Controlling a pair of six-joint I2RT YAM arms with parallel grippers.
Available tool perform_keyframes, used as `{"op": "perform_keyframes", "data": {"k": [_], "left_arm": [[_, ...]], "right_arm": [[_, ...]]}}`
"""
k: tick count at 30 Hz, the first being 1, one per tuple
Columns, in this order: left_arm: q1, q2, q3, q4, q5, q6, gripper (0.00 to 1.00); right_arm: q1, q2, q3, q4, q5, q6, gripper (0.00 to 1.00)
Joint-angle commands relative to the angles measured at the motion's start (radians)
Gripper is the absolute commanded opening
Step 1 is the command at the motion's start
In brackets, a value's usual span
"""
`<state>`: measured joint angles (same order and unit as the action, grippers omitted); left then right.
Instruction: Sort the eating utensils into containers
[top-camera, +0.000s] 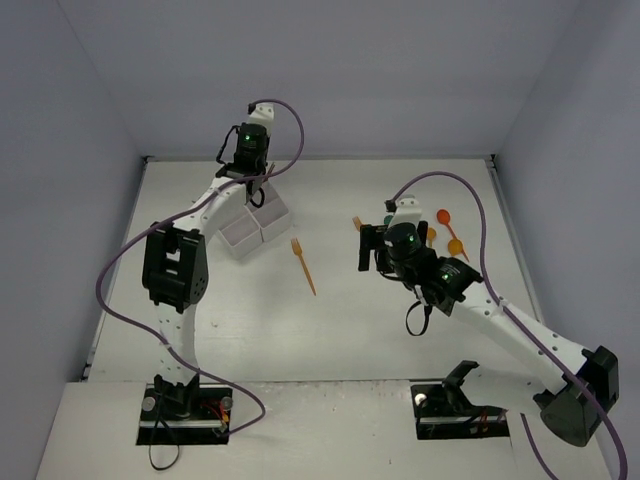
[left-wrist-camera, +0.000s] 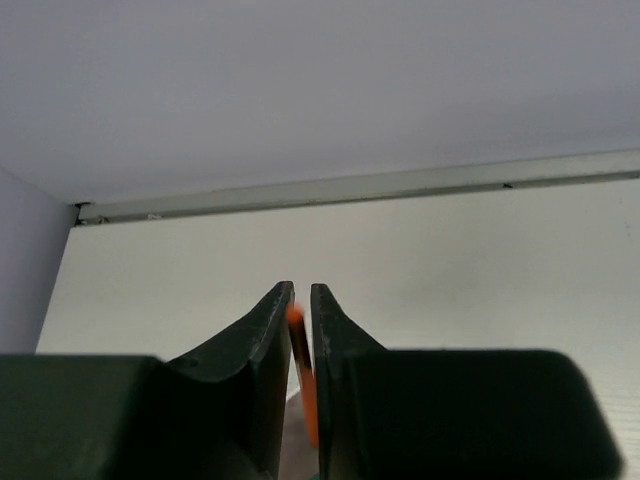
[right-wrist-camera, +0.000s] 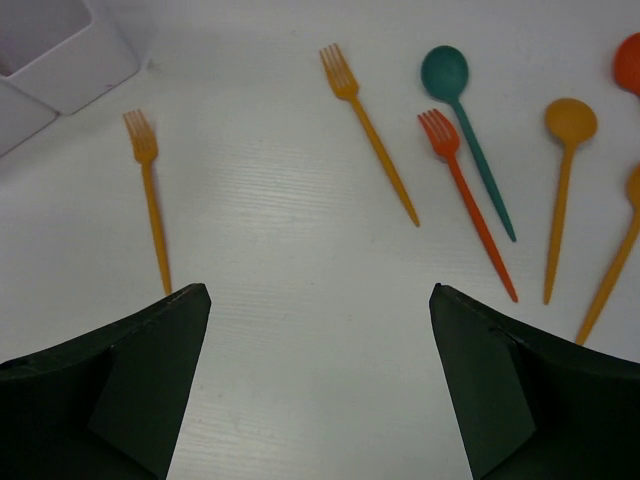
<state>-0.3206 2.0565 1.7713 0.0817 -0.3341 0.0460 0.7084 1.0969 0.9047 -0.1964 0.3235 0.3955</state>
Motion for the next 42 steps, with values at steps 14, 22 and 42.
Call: {"op": "perform_keyframes", "data": {"k": [14, 22, 42], "left_arm": [[-0.003, -0.398, -0.176, 0.058, 0.056, -0.104, 0.71], [-0.005, -0.605, -0.203, -0.332, 0.169, -0.236, 0.73], [0.000, -1.027, -0.595, -0.681, 0.319, -0.492, 0.77]], "right_arm": [[-0.344, 0.114, -0.021, -0.051, -0.154, -0.035, 0.84], [-0.303, 0.316, 0.071, -0.039, -0.294, -0.084, 0.74], [0.078, 0.838, 0.438, 0.000, -0.268, -0.053, 0.64]]}}
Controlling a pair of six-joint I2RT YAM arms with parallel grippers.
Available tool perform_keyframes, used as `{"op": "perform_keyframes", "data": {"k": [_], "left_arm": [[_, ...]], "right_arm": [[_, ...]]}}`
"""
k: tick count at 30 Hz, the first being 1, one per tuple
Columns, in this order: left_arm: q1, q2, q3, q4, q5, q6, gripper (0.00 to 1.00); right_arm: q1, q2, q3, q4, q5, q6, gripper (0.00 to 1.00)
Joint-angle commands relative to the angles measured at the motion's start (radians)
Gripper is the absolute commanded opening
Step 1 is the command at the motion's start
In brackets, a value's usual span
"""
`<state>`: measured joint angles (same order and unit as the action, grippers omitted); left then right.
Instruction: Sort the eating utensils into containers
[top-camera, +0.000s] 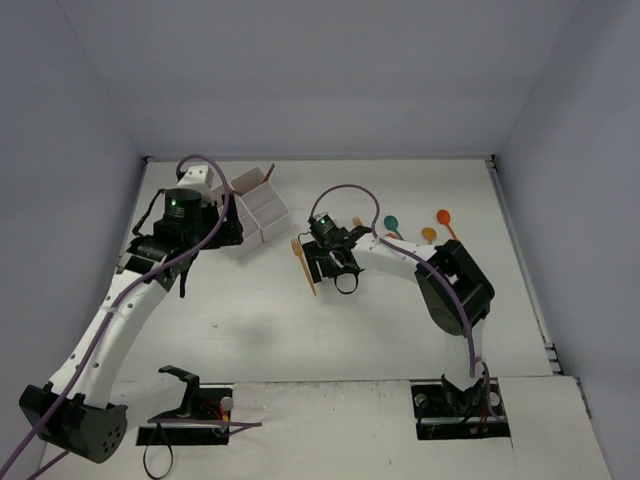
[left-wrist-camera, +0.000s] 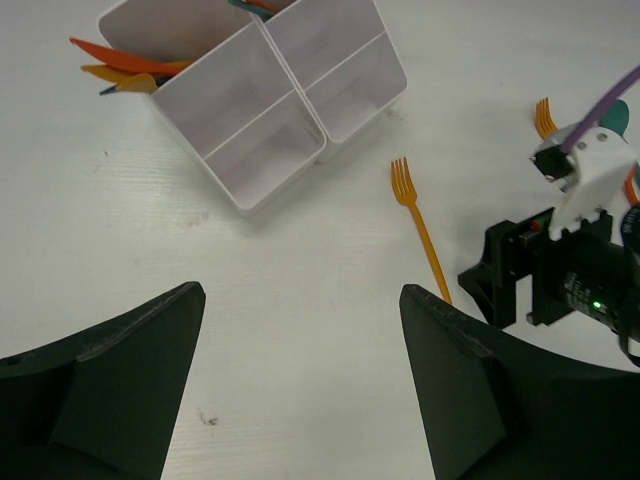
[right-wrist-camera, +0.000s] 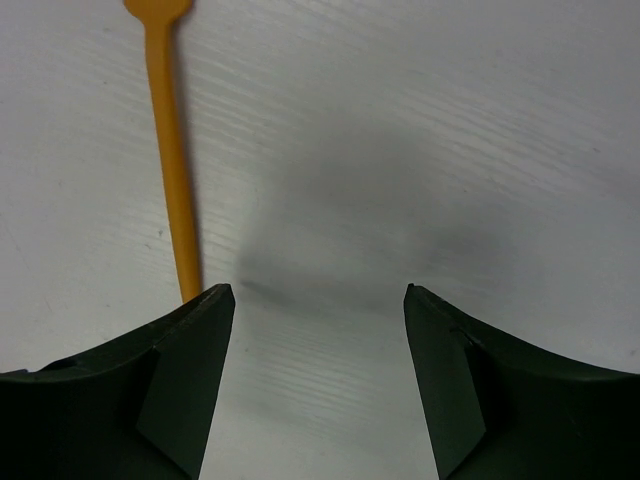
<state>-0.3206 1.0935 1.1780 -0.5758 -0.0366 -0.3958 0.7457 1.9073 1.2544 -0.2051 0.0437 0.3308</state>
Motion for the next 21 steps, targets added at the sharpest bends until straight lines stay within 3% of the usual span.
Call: {"op": "perform_keyframes", "data": {"k": [1, 15, 21], "left_arm": [[0.000, -0.073, -0.011, -0.027, 0.024, -0.056, 0.77], [0.000, -0.128, -0.097, -0.061, 0.076, -0.135, 0.77], [-0.071, 0.047, -0.039, -0.050, 0.111, -0.154, 0.76]], "right_arm": [[0.048, 0.043, 0.103, 0.010, 0.013, 0.014, 0.63], [0.084, 0.105, 0.186, 0.013, 0.046, 0.022, 0.55], [0.001, -0.037, 0.062, 0.011, 0.132, 0.042, 0.54]]}}
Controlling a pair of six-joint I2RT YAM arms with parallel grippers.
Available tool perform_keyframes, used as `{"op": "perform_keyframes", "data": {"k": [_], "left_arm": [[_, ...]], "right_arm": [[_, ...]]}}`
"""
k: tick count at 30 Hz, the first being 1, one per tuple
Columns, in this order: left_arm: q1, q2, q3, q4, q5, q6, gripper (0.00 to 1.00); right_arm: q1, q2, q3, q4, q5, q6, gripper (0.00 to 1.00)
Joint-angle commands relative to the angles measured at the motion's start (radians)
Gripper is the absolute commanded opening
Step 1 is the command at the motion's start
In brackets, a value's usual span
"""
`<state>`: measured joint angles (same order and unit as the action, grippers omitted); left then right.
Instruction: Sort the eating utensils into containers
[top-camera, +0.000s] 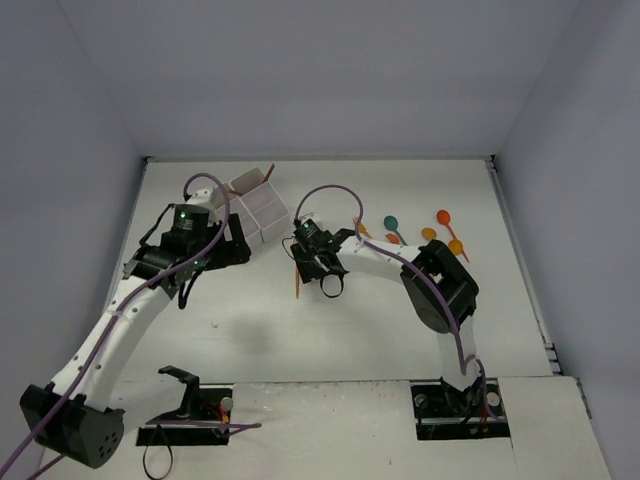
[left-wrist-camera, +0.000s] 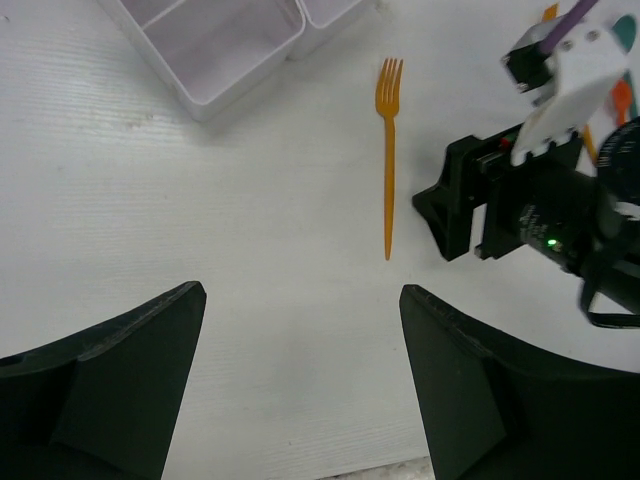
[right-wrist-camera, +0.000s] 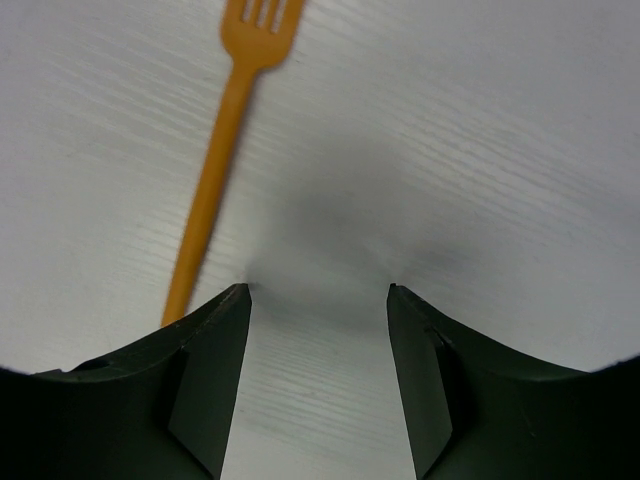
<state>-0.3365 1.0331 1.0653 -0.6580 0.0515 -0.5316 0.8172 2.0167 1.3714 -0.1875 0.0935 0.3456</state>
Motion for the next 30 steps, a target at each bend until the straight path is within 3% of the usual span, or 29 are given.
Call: {"op": "perform_keyframes", "data": {"k": [1, 6, 15, 21, 30], "left_arm": [[-0.079, 0.146, 0.101, 0.031, 0.009, -0.006, 0.75], [-0.151, 0.339, 0.228, 0.026, -0.006, 0.035, 0.71], [-0.248, 0.708, 0.442, 0.009, -0.079, 0.040, 0.67], [-0.262, 0.896, 0.532, -0.001, -0.082, 0.025, 0.50], [-0.265, 1.034, 0.611, -0.034, -0.124, 0.024, 0.40]], "right_arm": [[-0.088, -0.180, -0.088, -0.007, 0.084, 0.034, 0.54], [-0.208, -0.381, -0.233, -0.007, 0.085, 0.041, 0.55], [-0.306, -0.640, -0.399, -0.016, 0.076, 0.030, 0.58], [-0.341, -0.709, -0.454, -0.023, 0.056, 0.032, 0.59], [-0.369, -0.751, -0.497, -0.027, 0.041, 0.026, 0.59]]}}
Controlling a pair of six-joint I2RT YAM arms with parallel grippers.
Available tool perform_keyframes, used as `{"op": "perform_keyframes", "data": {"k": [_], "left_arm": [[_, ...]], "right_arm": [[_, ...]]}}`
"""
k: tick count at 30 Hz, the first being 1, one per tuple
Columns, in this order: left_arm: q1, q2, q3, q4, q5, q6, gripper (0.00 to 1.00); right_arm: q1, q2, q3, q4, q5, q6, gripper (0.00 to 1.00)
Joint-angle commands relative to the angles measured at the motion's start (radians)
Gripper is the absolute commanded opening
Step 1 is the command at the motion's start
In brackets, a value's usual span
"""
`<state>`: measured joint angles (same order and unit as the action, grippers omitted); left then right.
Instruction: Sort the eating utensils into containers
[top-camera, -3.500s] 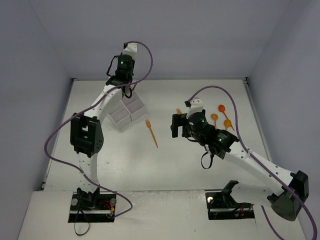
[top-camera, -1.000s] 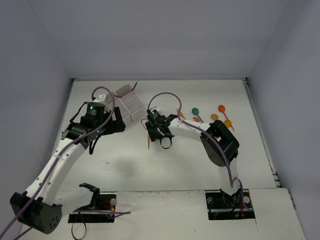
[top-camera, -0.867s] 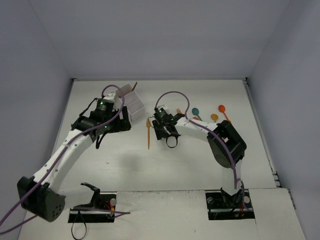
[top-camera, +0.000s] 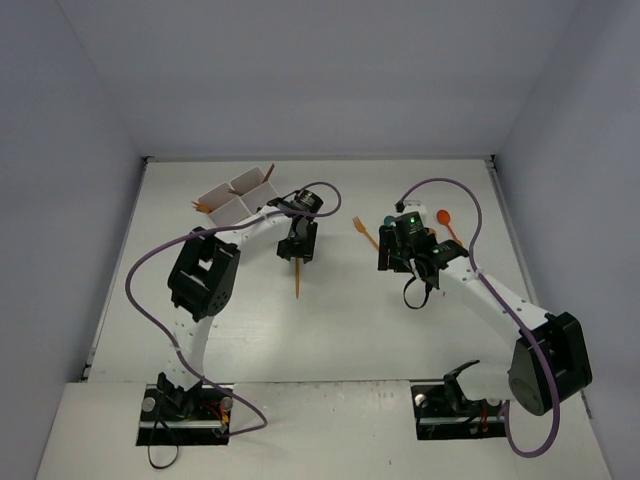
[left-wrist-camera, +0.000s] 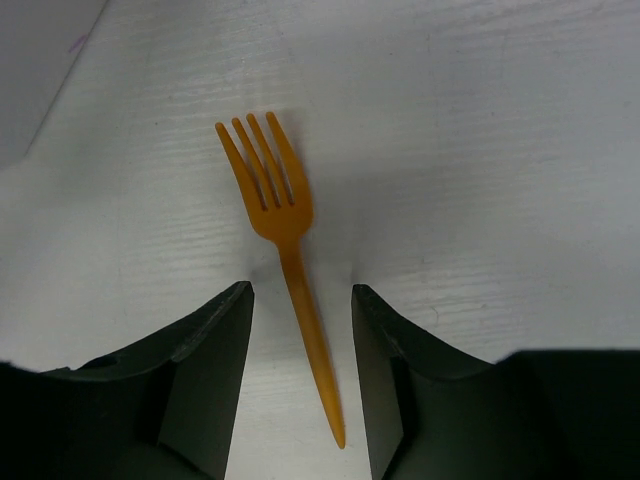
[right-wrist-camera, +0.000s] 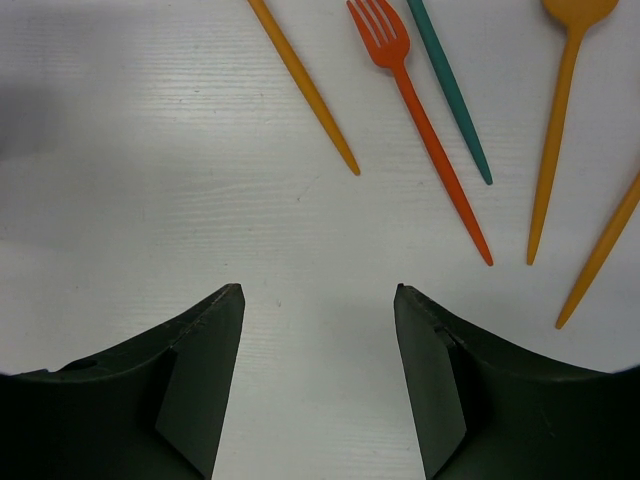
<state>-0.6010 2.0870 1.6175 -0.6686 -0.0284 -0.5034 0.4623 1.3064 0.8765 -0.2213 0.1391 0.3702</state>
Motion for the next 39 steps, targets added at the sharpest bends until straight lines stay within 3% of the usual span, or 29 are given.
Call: {"op": "perform_keyframes", "data": {"k": [1, 8, 11, 14, 17, 23, 28, 35, 39], "left_arm": [[0.000, -0.007, 0.063, -0.024, -0.047, -0.003, 0.39], [0.001, 0.032, 0.078, -0.025, -0.075, -0.002, 0.24], [0.000, 0.018, 0.076, -0.023, -0.094, 0.013, 0.05], [-0.002, -0.048, 0.074, -0.015, -0.129, 0.046, 0.00], [-0.006, -0.143, 0.065, 0.035, -0.176, 0.126, 0.00], [-0.002, -0.395, -0.070, 0.415, -0.186, 0.533, 0.00], [0.032, -0.418, -0.073, 0.567, -0.125, 0.789, 0.00], [0.165, -0.367, -0.076, 0.856, 0.099, 0.843, 0.00], [0.210, -0.308, -0.041, 0.904, 0.165, 0.868, 0.00]], "right_arm": [[-0.017, -0.042, -0.004, 0.007, -0.006, -0.001, 0.59], [-0.034, -0.034, -0.003, 0.007, -0.016, -0.010, 0.59], [-0.036, -0.033, -0.004, 0.008, -0.016, -0.010, 0.59], [-0.039, -0.035, -0.005, 0.008, -0.016, -0.013, 0.59], [-0.043, -0.038, -0.011, 0.008, -0.017, -0.013, 0.59], [-0.047, -0.038, -0.004, 0.008, -0.019, -0.020, 0.59], [-0.050, -0.044, 0.003, 0.008, -0.028, -0.025, 0.59], [-0.050, -0.071, 0.007, 0.005, -0.043, -0.021, 0.59], [-0.050, -0.086, -0.003, 0.001, -0.044, -0.018, 0.59]]}}
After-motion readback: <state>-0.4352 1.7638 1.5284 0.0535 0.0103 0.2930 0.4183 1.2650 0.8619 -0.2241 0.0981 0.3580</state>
